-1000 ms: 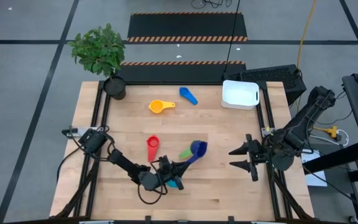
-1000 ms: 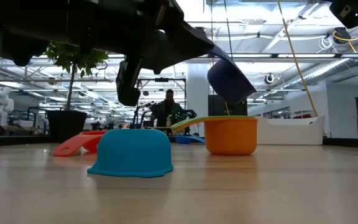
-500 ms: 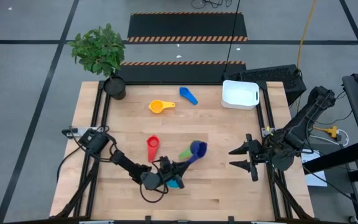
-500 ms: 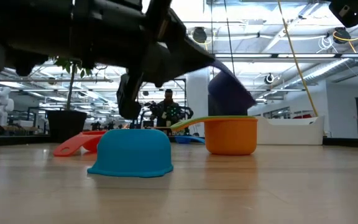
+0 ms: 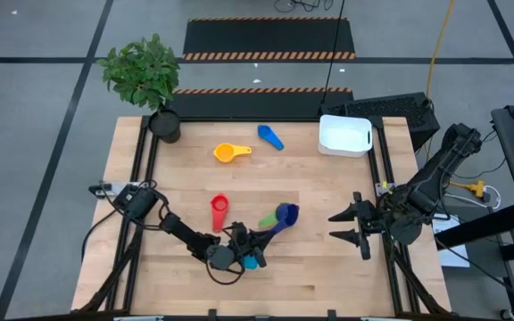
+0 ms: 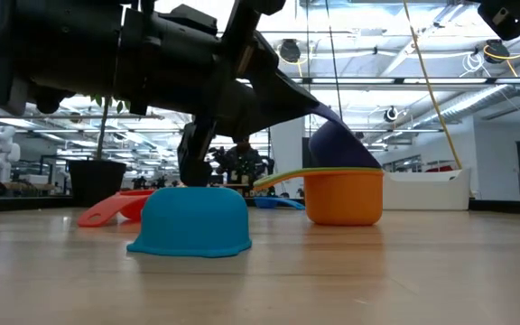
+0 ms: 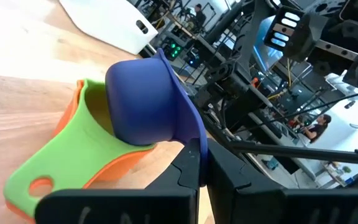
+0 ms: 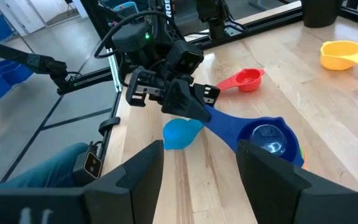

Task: Nest measuring cups in basket
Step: Stack the purple measuring cup on top of the green measuring cup, then stack the yellow measuring cup on top of the violet measuring cup

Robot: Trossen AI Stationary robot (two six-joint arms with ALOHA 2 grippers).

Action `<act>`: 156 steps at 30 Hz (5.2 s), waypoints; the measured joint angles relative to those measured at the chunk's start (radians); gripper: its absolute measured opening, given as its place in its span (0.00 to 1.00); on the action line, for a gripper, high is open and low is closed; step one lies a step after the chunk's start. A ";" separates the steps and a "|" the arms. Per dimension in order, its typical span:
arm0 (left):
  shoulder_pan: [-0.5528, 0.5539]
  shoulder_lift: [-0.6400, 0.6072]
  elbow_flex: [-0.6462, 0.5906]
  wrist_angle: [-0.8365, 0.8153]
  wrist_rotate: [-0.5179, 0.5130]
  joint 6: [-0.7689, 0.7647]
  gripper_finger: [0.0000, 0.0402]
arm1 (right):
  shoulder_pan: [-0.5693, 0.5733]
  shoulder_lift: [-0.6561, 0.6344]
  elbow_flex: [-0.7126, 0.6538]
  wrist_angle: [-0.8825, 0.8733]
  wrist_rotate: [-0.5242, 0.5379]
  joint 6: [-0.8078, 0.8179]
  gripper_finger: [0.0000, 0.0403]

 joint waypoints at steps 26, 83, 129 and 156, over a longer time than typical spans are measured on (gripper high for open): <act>-0.036 -0.003 0.000 -0.154 -0.237 0.033 0.59 | 0.000 0.000 0.000 -0.001 -0.026 0.002 0.49; 0.124 -0.029 0.431 -1.433 0.181 0.167 0.99 | 0.000 0.019 0.000 -0.001 -0.078 0.002 0.49; 0.155 -0.029 0.423 -1.440 0.403 0.108 0.63 | 0.000 0.019 0.000 -0.002 -0.081 0.000 0.49; 0.130 -0.426 0.437 -2.156 0.318 -0.091 0.64 | 0.000 0.044 0.000 0.001 -0.077 -0.009 0.49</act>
